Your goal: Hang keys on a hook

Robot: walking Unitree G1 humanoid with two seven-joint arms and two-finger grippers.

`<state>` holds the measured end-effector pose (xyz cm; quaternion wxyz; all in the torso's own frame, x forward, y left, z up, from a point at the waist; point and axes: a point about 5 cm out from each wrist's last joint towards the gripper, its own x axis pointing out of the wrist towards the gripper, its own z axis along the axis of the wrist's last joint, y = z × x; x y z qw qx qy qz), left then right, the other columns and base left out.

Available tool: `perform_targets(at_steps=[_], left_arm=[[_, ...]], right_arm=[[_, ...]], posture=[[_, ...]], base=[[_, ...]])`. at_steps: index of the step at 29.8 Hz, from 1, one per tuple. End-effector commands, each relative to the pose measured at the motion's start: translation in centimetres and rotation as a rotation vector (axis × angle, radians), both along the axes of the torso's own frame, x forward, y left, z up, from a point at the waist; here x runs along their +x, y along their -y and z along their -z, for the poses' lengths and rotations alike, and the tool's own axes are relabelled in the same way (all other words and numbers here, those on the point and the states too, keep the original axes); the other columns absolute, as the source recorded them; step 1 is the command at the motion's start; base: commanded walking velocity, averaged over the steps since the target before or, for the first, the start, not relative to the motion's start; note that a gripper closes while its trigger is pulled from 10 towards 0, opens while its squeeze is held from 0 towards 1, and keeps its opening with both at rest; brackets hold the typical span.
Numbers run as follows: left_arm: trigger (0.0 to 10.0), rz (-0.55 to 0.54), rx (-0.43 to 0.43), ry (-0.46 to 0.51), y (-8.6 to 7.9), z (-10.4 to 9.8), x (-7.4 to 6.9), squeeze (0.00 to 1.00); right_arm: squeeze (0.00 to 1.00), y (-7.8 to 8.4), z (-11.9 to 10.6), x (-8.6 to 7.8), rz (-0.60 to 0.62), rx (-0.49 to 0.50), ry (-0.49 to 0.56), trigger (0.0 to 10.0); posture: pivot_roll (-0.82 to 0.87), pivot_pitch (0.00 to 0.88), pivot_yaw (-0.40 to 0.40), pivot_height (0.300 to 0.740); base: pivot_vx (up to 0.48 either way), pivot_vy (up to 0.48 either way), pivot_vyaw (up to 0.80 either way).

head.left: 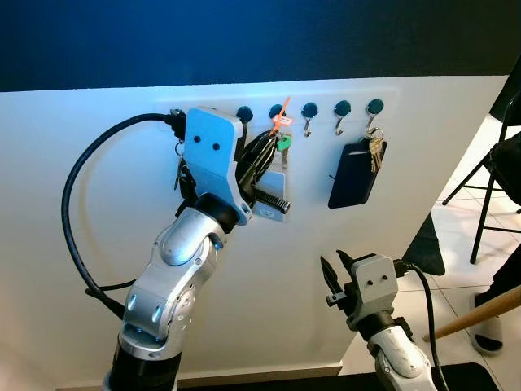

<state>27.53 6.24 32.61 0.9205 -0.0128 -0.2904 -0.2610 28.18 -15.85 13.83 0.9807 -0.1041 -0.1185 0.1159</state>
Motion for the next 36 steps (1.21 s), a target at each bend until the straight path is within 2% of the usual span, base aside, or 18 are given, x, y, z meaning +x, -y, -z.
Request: perform_targets(at_steps=[1,9,13,16,25,36], left_arm=[[10.0,-0.026,-0.014,0.005,0.1,0.1,0.4,0.00],[10.0,-0.102,-0.026,0.015,-1.8,-0.1,1.3,0.00],[10.0,-0.117,-0.030,0.019,-2.3,-0.2,1.3,0.00],[10.0,-0.121,-0.035,0.026,-3.0,-0.4,0.8,0.00],[10.0,-0.053,-0.057,-0.017,-3.1,0.1,-0.1,0.00],[10.0,-0.038,-0.072,-0.031,-2.6,0.2,0.0,0.00]], right_arm=[[0.00,0.1,0.5,-0.2,0.005,-0.001,-0.018,10.0],[0.00,0.1,0.5,-0.2,0.005,-0.001,-0.019,10.0],[0.00,0.1,0.5,-0.2,0.005,-0.001,-0.019,10.0],[0.00,0.1,0.5,-0.2,0.003,-0.002,-0.019,10.0],[0.00,0.1,0.4,0.0,-0.004,-0.004,-0.019,10.0],[0.00,0.1,0.3,0.1,-0.007,-0.008,-0.017,10.0]], posture=[[0.04,0.178,0.044,0.740],[0.04,0.179,0.042,0.740],[0.04,0.179,0.041,0.740],[0.04,0.178,0.038,0.740],[0.05,0.178,0.028,0.740],[0.04,0.175,0.027,0.740]], base=[[0.000,0.000,0.00],[0.000,0.000,0.00],[0.000,0.000,0.00],[0.000,0.000,0.00],[0.000,0.000,0.00],[0.000,0.000,0.00]])
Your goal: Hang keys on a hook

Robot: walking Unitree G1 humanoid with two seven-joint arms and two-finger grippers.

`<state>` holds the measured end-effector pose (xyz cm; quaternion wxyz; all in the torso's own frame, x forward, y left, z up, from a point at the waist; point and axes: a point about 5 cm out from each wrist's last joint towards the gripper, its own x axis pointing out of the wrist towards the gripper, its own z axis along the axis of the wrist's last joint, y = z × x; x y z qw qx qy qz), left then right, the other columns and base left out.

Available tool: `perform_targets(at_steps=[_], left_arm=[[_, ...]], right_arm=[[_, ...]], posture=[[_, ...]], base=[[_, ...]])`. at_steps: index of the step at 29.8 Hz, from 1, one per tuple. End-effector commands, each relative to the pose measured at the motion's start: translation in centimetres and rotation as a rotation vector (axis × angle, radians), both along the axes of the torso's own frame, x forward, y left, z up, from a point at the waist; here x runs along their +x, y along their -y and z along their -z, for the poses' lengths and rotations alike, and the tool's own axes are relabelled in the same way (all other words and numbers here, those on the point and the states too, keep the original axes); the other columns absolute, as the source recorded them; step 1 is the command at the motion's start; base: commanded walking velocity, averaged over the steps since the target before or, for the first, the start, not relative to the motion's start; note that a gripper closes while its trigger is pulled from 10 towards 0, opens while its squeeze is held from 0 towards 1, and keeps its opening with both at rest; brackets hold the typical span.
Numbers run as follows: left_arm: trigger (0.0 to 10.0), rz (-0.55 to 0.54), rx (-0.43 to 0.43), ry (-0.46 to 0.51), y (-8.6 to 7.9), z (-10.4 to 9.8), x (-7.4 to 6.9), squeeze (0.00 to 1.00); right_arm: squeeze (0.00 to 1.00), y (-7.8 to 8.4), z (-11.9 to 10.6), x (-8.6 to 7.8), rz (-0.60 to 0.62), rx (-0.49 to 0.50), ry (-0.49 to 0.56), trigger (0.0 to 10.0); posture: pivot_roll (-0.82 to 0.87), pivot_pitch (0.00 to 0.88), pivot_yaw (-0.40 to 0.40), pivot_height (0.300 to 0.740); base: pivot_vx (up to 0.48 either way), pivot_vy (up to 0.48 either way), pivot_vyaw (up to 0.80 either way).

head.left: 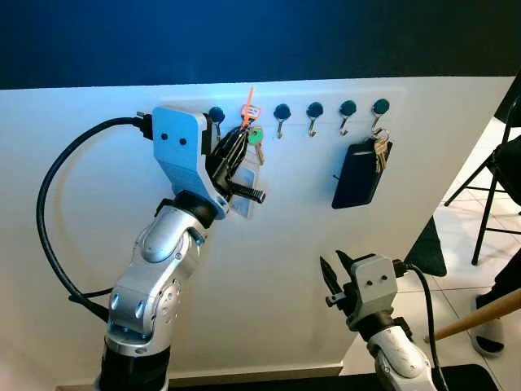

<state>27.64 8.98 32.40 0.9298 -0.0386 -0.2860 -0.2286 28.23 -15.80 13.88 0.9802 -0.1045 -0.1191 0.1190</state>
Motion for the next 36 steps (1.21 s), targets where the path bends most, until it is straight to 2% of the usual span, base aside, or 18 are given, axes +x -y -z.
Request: perform_targets(at_steps=[1,13,25,36], left_arm=[[10.0,0.011,-0.009,-0.002,0.2,0.0,-0.1,0.00],[10.0,0.005,0.007,-0.021,0.3,0.3,0.4,0.00],[10.0,-0.022,0.070,-0.088,0.2,2.5,0.5,0.00],[10.0,-0.063,0.072,-0.114,-0.4,3.2,0.8,0.00]], right_arm=[[0.00,0.1,0.4,0.0,-0.001,-0.007,-0.017,10.0],[0.00,0.2,0.4,-0.1,0.004,-0.007,-0.019,10.0],[0.00,0.0,0.6,-0.2,0.000,-0.004,-0.023,10.0],[0.00,0.0,0.6,-0.3,-0.006,-0.005,-0.026,10.0]], posture=[[0.04,0.175,0.027,0.740],[0.04,0.180,0.032,0.740],[0.04,0.186,0.033,0.740],[0.04,0.190,0.028,0.740]], base=[[0.000,0.000,0.00],[0.000,0.000,0.00],[0.000,0.000,0.00],[0.000,0.000,0.00]])
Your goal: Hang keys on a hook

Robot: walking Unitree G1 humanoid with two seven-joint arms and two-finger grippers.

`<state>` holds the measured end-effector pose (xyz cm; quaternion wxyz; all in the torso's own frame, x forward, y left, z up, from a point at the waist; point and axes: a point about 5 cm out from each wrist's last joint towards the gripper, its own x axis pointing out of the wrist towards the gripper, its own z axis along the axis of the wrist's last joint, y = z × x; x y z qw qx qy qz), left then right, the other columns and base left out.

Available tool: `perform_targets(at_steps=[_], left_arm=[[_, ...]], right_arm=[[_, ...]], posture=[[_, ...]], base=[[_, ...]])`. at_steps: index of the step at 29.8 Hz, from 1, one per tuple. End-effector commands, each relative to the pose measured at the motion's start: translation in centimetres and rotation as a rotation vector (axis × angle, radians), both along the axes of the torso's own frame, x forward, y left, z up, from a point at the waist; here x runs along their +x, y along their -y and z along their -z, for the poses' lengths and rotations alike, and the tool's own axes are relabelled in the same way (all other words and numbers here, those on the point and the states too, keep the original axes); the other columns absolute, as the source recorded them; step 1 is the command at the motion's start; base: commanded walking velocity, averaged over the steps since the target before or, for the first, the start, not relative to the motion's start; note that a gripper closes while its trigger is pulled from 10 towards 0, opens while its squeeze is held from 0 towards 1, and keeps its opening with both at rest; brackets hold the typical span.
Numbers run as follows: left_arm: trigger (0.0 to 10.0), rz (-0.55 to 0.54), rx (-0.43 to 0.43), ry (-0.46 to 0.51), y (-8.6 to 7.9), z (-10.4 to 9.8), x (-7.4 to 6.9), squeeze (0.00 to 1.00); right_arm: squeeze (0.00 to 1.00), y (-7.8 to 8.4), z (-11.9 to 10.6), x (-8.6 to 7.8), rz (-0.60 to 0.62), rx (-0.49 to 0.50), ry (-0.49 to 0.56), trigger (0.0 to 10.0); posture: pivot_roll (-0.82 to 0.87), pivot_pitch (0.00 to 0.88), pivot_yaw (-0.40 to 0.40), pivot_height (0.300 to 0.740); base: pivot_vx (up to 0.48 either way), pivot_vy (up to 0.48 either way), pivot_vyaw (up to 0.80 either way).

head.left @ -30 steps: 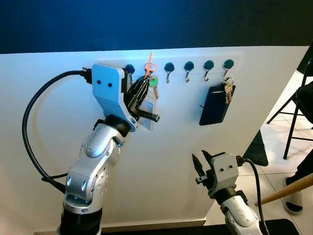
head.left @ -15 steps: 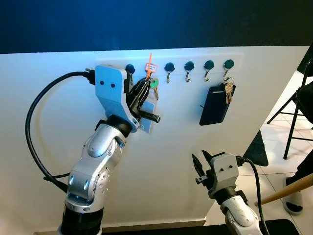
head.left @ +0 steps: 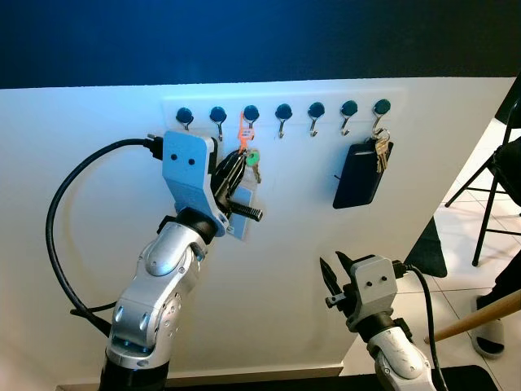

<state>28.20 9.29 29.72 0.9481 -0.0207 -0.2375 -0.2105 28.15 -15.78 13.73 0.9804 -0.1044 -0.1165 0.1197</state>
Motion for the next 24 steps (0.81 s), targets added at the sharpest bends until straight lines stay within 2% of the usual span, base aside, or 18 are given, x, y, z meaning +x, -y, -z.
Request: perform_targets(at_steps=[1,11,15,24], left_arm=[[10.0,-0.013,0.020,-0.017,-0.1,0.4,0.2,0.00],[10.0,-0.013,-0.055,0.072,-0.9,-1.6,-1.0,0.00],[10.0,-0.059,-0.085,0.076,-1.9,-1.9,-1.4,0.00],[10.0,-0.072,-0.092,0.083,-2.7,-2.0,-2.0,0.00]], right_arm=[[0.00,0.0,0.5,-0.2,-0.005,-0.005,-0.021,10.0],[0.00,0.0,0.5,-0.2,-0.009,-0.008,-0.021,10.0],[0.00,0.0,0.5,-0.1,-0.011,-0.009,-0.022,10.0],[0.00,0.0,0.4,0.1,-0.017,-0.011,-0.024,10.0]], posture=[[0.05,0.189,0.028,0.740],[0.05,0.183,0.026,0.740],[0.05,0.181,0.024,0.740],[0.06,0.186,0.014,0.740]], base=[[0.000,0.000,0.00],[0.000,0.000,0.00],[0.000,0.000,0.00],[0.000,0.000,0.00]])
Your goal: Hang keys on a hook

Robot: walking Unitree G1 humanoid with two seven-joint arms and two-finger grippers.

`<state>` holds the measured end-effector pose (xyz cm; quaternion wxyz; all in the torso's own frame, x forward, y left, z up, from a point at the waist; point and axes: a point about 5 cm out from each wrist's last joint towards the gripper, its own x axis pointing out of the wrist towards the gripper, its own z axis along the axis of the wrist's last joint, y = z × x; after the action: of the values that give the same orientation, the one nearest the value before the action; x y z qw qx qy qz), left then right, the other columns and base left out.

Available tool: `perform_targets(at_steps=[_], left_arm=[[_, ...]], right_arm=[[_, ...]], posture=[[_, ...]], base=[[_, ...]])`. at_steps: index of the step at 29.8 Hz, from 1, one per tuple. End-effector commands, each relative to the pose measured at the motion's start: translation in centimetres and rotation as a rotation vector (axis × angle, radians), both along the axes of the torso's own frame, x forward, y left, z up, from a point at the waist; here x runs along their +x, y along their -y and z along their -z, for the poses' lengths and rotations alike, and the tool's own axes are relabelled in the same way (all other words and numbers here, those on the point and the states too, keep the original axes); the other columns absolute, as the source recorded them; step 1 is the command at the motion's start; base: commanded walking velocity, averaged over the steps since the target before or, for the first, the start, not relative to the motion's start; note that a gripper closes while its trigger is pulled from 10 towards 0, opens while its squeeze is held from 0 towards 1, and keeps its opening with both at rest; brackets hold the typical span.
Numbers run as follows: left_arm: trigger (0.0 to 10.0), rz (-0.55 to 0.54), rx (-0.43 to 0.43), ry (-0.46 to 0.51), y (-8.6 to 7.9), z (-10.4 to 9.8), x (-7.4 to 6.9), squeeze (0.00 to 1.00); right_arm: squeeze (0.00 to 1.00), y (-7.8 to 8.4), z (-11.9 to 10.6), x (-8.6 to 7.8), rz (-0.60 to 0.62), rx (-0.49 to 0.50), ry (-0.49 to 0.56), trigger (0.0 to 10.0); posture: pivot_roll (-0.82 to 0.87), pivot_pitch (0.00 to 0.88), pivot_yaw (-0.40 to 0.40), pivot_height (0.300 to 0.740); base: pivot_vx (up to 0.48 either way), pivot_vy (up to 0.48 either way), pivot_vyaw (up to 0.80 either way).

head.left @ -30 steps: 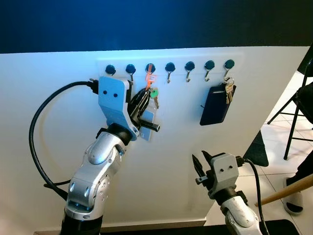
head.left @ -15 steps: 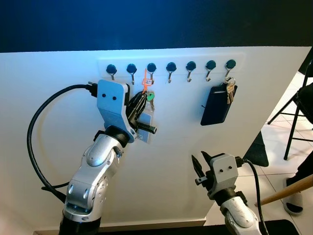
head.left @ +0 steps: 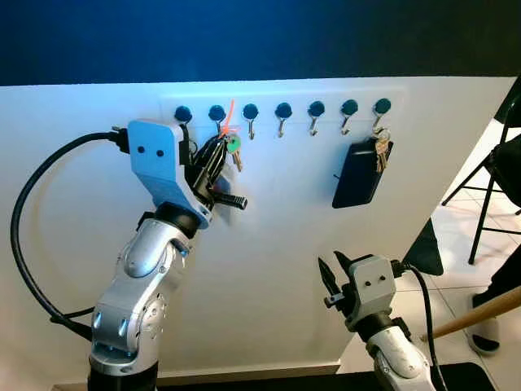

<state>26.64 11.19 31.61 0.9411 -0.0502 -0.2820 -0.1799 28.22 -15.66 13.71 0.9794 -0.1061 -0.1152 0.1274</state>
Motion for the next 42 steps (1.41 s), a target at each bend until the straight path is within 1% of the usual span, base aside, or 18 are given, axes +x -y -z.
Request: perform_targets(at_steps=[1,3,6,7,9,12,14,17,20,22,23,27,32,33,37,42], left_arm=[[10.0,-0.029,-0.004,0.008,-0.8,-0.1,-0.4,0.00],[10.0,-0.029,0.006,0.001,-0.9,0.1,-0.7,0.00],[10.0,-0.011,0.055,-0.022,-0.9,0.9,-1.2,0.00],[10.0,-0.011,0.055,-0.022,-0.9,0.9,-1.2,0.00],[10.0,0.007,0.084,-0.057,-0.7,2.0,-1.5,0.00],[10.0,0.015,0.097,-0.082,-0.6,2.8,-1.8,0.00],[10.0,0.019,0.094,-0.086,-0.4,2.8,-2.0,0.00],[10.0,0.013,0.063,-0.053,-0.3,1.8,-1.9,0.00],[10.0,0.014,0.051,-0.035,-0.2,1.2,-1.9,0.00],[10.0,0.029,0.037,0.000,0.0,0.1,-2.1,0.00],[10.0,0.029,0.037,0.000,0.0,0.1,-2.1,0.00],[10.0,0.059,0.013,0.055,0.4,-1.5,-2.4,0.00],[10.0,0.081,0.001,0.070,0.9,-2.1,-2.5,0.00],[10.0,0.100,-0.011,0.078,1.5,-2.4,-2.5,0.00],[10.0,0.121,-0.025,0.082,2.0,-2.7,-2.5,0.00],[10.0,0.145,-0.020,0.080,2.9,-2.7,-2.0,0.00]], right_arm=[[0.00,0.1,0.4,0.0,-0.003,-0.006,-0.020,10.0],[0.00,0.2,0.4,0.1,-0.003,-0.008,-0.020,10.0],[0.00,0.2,0.4,0.1,-0.003,-0.009,-0.020,10.0],[0.00,0.2,0.4,0.1,-0.003,-0.009,-0.020,10.0],[0.00,0.1,0.4,0.1,-0.004,-0.008,-0.021,10.0],[0.00,0.1,0.4,0.1,-0.004,-0.008,-0.021,10.0],[0.00,0.2,0.4,0.1,-0.003,-0.008,-0.021,10.0],[0.00,0.2,0.4,0.1,-0.003,-0.009,-0.020,10.0],[0.00,0.2,0.4,0.1,-0.004,-0.009,-0.020,10.0],[0.00,0.2,0.4,0.1,-0.005,-0.010,-0.020,10.0],[0.00,0.2,0.4,0.1,-0.005,-0.010,-0.020,10.0],[0.00,0.2,0.4,0.2,-0.005,-0.012,-0.020,10.0],[0.00,0.1,0.3,0.2,-0.006,-0.012,-0.020,10.0],[0.00,0.1,0.3,0.2,-0.006,-0.012,-0.019,10.0],[0.00,0.1,0.3,0.2,-0.004,-0.011,-0.018,10.0],[0.00,0.1,0.4,0.1,0.000,-0.011,-0.020,10.0]], posture=[[0.06,0.186,0.014,0.740],[0.06,0.185,0.012,0.740],[0.06,0.188,0.013,0.740],[0.06,0.188,0.013,0.740],[0.06,0.188,0.012,0.740],[0.06,0.189,0.015,0.740],[0.06,0.191,0.014,0.740],[0.06,0.190,0.014,0.740],[0.06,0.190,0.012,0.740],[0.05,0.191,0.011,0.740],[0.05,0.191,0.011,0.740],[0.05,0.190,0.010,0.740],[0.05,0.190,0.010,0.740],[0.05,0.190,0.010,0.740],[0.05,0.191,0.015,0.740],[0.05,0.191,0.017,0.740]], base=[[0.000,0.000,0.00],[0.000,0.000,0.00],[0.000,0.000,0.00],[0.000,0.000,0.00],[0.000,0.000,0.00],[0.000,0.000,0.00],[0.000,0.000,0.00],[0.000,0.000,0.00],[0.000,0.000,0.00],[0.000,0.000,0.00],[0.000,0.000,0.00],[0.000,0.000,0.00],[0.000,0.000,0.00],[0.000,0.000,0.00],[0.000,0.000,0.00],[0.000,0.000,0.00]])
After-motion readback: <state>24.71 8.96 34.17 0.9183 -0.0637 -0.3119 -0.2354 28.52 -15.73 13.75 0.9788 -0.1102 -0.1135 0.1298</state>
